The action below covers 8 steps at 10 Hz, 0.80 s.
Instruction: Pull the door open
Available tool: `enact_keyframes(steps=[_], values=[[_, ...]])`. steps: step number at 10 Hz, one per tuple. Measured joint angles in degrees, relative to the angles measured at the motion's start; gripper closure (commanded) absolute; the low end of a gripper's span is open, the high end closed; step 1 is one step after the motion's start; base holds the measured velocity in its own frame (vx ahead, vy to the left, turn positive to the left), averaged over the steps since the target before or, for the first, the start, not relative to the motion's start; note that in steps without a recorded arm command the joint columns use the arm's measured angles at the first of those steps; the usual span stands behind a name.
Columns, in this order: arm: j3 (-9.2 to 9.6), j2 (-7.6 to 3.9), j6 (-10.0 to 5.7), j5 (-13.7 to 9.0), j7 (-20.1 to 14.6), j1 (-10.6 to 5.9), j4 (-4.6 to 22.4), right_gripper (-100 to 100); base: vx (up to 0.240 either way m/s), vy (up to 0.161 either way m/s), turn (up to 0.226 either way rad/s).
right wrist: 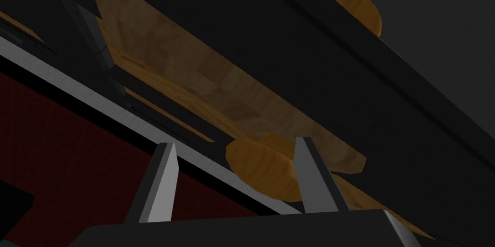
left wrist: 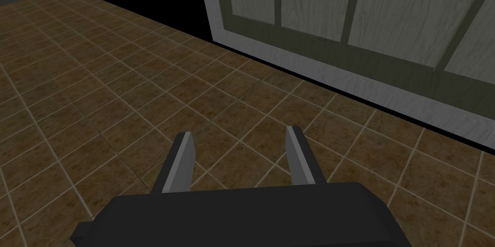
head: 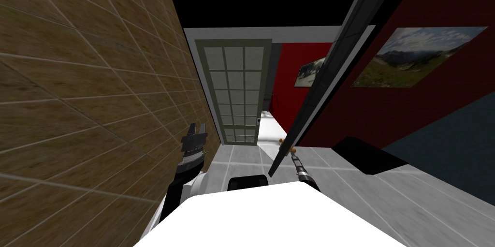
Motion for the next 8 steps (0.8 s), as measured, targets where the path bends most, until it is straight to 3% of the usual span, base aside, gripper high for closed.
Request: enact_keyframes(steps=[4,8], values=[[0.78,-0.39,-0.45,-0.70,-3.71,-0.68,1.10,100,-0.002,0.000,0.002],[1.73,-0.34,-0.18,-1.35,-7.76,-0.50,0.32,100,-0.007,-0.005,0.006]])
